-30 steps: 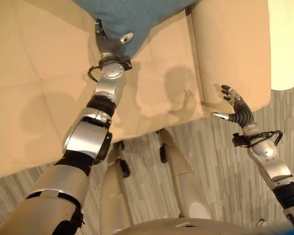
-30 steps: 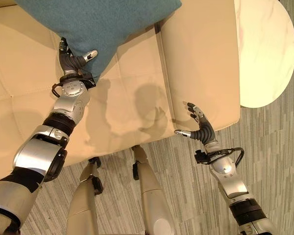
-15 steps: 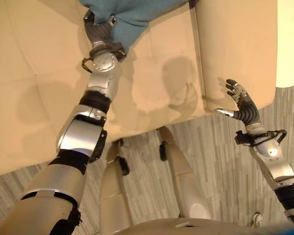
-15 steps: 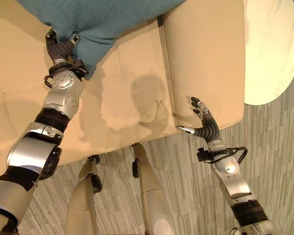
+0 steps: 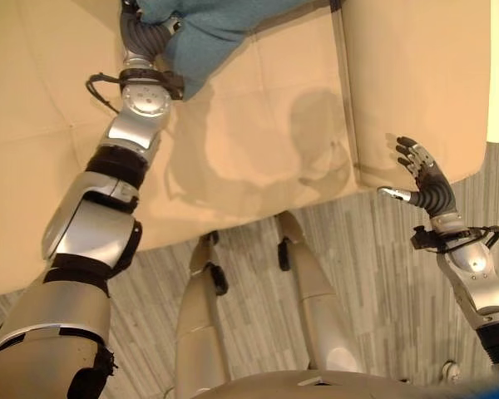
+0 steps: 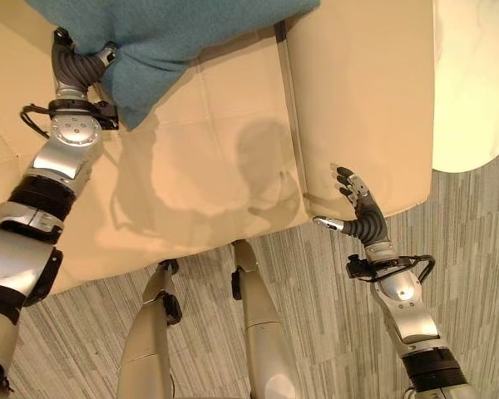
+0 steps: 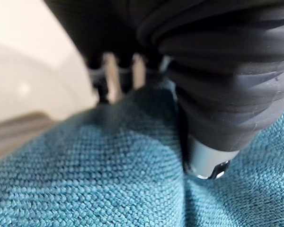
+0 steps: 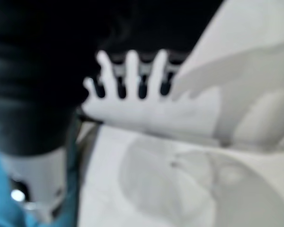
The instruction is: Pick up all the scattered cushions and arrange them neatly on the sofa.
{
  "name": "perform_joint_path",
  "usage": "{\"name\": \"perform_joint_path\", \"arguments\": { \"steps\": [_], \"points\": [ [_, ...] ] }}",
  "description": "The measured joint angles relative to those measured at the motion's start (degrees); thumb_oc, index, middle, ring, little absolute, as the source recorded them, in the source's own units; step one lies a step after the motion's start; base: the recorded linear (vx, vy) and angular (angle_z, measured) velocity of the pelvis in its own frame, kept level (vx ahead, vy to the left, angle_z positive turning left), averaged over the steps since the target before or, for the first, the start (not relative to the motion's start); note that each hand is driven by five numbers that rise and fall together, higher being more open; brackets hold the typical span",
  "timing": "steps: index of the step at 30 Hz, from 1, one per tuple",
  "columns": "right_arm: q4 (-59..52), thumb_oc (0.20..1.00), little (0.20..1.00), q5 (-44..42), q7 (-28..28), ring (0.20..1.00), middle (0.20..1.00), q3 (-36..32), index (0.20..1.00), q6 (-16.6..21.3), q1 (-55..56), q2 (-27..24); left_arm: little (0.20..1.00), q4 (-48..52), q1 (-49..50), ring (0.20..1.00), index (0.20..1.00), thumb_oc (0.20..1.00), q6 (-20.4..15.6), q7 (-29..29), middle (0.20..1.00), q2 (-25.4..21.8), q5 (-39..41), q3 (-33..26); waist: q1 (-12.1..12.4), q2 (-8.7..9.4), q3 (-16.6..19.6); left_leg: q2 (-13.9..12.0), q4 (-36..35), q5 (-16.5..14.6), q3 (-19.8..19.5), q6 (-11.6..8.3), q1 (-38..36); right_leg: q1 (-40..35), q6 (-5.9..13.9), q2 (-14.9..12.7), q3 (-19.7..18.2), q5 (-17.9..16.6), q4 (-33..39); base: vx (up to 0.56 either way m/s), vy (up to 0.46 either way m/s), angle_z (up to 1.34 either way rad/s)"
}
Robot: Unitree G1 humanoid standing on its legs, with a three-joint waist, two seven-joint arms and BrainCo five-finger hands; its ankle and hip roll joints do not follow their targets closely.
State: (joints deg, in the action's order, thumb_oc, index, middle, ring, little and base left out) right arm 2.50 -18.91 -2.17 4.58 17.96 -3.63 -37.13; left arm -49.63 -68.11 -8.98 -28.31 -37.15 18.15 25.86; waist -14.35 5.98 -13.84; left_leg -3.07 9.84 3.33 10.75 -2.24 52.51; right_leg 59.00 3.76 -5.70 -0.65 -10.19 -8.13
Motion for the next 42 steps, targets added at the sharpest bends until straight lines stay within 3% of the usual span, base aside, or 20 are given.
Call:
{"name": "perform_joint_path", "arguments": {
  "steps": [17, 25, 28, 33, 36, 38, 39, 40, 42],
  "points": [
    [-0.91, 1.0, 1.0, -1.28, 3.72, 1.0, 1.0, -2.69, 1.0, 0.37, 3.74, -0.22, 0.2, 1.54, -0.19, 0.2, 0.2, 0.2, 0.02, 1.86, 0.2, -4.67, -1.9, 0.16, 1.07, -1.23, -0.73, -0.02, 0.0, 0.17, -0.26, -0.03, 0.6, 0.52, -0.02, -0.33, 0.07, -0.02, -0.25, 0.0, 0.0, 0.0],
    [-0.11, 1.0, 1.0, -3.6, 5.26, 1.0, 1.0, -2.96, 1.0, 0.41, 4.16, -2.2, 0.2, 1.54, -0.41, 0.2, 0.2, 0.2, 0.02, 3.04, 0.2, -9.43, -1.86, 1.23, 1.18, -1.3, -0.8, 0.03, 0.31, 0.92, -0.51, -0.24, 0.25, 0.5, -0.11, -0.3, 0.28, -0.04, -1.56, 0.0, 0.007, 0.01],
    [4.75, 1.0, 1.0, -1.81, 2.18, 1.0, 1.0, 3.58, 1.0, -0.75, -0.46, 0.74, 0.2, 2.93, -0.71, 0.2, 0.2, 0.2, 0.22, 2.97, 0.2, -8.9, -1.8, 2.09, 1.75, -1.72, -1.19, 0.02, 0.24, 1.35, -1.59, -0.44, -0.71, -0.24, -0.14, -0.48, 0.9, 1.17, -2.68, -0.02, 0.017, 0.09],
    [3.12, 1.0, 1.0, 0.0, 1.54, 1.0, 1.0, 4.65, 1.0, -0.81, -0.96, 0.68, 0.2, 2.73, -0.82, 0.2, 0.2, 0.2, 0.23, 2.83, 0.2, -8.38, -1.25, 2.22, 2.49, -2.26, -1.44, 0.18, -0.77, 1.83, -1.71, -0.45, -1.55, -0.5, 0.08, -0.56, 0.78, 1.25, -2.84, 0.0, 0.017, 0.02],
    [3.19, 1.0, 1.0, 0.06, 0.69, 1.0, 1.0, 4.97, 1.0, -0.8, -1.2, 0.59, 0.2, 2.68, 0.92, 0.2, 0.2, 0.2, -0.34, 0.41, 0.2, -2.55, -1.16, -1.46, 3.0, -2.25, -1.45, 0.34, -1.51, 2.0, -2.0, -0.35, -1.75, -0.63, 0.02, -0.26, 0.97, 1.24, -2.64, -0.01, 0.006, 0.01],
    [3.27, 1.0, 1.0, 0.05, 0.6, 1.0, 1.0, 4.97, 1.0, -0.81, -1.18, 0.57, 0.2, 2.43, 0.99, 0.2, 0.2, 0.2, -0.3, 0.33, 0.2, -1.84, -0.67, -1.46, 2.81, -2.14, -1.51, 0.43, -1.69, 2.06, -2.07, -0.31, -1.54, -0.39, -0.14, -0.32, 1.06, 1.1, -2.64, -0.04, -0.001, 0.01],
    [3.27, 1.0, 1.0, 0.04, 0.46, 1.0, 1.0, 4.97, 1.0, -0.81, -1.1, 0.56, 0.479, 1.86, 0.99, 0.479, 0.479, 0.479, -0.35, 0.29, 0.479, -1.82, -0.65, -1.56, 2.58, -2.1, -1.53, 0.48, -1.67, 2.26, -1.99, -0.26, -1.53, -0.26, -0.33, -0.43, 1.12, 0.75, -2.82, 0.06, 0.01, -0.01],
    [3.21, 1.0, 1.0, 0.0, 0.29, 1.0, 1.0, 5.11, 1.0, -0.81, -1.19, 0.2, 1.0, 0.98, 0.67, 1.0, 1.0, 1.0, -0.36, 0.27, 1.0, -1.85, -0.61, -2.09, 2.5, -2.09, -1.53, 0.57, -1.81, 2.0, -2.03, -0.16, -1.57, -0.34, 0.12, -0.45, 1.13, 1.13, -2.65, 0.06, 0.009, -0.01],
    [3.21, 1.0, 1.0, -0.02, 0.1, 1.0, 1.0, 5.06, 1.0, -0.79, -1.24, -0.04, 1.0, 0.83, 0.59, 1.0, 1.0, 1.0, -0.33, 0.11, 1.0, -1.8, 0.13, -2.39, 2.48, -1.98, -1.61, 0.57, -1.88, 2.01, -2.08, -0.16, -1.5, -0.33, 0.11, -0.49, 1.11, 1.08, -2.44, 0.0, 0.0, 0.0]
  ]
}}
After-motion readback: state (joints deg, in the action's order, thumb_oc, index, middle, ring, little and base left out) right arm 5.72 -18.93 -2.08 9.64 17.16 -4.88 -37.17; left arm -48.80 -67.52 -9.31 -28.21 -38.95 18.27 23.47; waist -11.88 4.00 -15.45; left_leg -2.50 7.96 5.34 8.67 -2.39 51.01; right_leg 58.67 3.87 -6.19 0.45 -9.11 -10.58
